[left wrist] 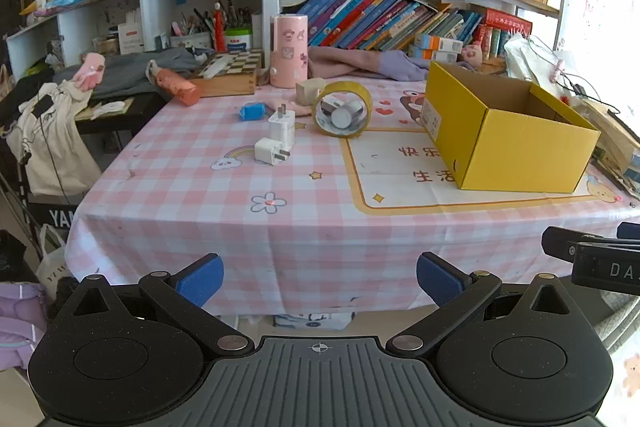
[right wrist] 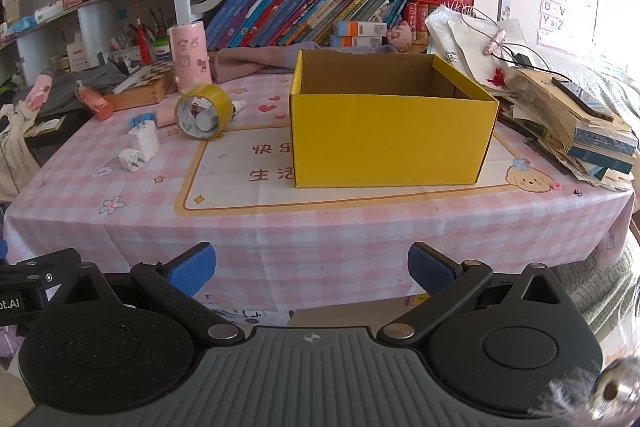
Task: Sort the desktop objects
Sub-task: 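Move both tools toward the white chargers and yellow tape roll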
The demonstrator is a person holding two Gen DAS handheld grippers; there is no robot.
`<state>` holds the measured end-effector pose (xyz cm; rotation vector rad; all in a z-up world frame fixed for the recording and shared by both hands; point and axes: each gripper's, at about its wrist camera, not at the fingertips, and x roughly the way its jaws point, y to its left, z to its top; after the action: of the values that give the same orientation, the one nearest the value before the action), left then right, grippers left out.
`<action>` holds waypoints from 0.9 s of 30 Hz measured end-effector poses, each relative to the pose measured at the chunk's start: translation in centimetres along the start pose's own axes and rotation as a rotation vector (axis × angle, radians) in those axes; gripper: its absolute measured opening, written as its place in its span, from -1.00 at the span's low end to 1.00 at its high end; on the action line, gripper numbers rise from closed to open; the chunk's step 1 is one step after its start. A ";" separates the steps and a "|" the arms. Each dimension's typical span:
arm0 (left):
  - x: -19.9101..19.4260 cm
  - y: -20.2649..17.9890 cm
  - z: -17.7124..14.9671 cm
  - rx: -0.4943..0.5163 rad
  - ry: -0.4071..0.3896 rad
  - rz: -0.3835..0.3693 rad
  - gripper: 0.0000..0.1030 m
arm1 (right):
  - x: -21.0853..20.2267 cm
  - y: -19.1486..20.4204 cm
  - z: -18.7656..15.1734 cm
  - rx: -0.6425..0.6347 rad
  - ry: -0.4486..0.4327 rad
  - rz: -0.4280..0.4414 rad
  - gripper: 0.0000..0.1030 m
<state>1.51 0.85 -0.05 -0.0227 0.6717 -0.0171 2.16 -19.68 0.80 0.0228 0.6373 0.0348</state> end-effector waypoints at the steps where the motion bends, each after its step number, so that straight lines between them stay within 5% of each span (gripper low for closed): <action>1: 0.0 0.0 0.0 -0.001 0.001 -0.001 1.00 | 0.0 0.0 0.0 0.001 0.000 0.000 1.00; 27: 0.6 0.2 -0.6 -0.009 0.037 -0.001 1.00 | 0.5 -0.1 -0.4 0.008 0.039 0.017 1.00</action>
<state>1.64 1.00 -0.89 -0.0314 0.7084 -0.0156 2.37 -19.71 0.20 0.0353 0.6766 0.0489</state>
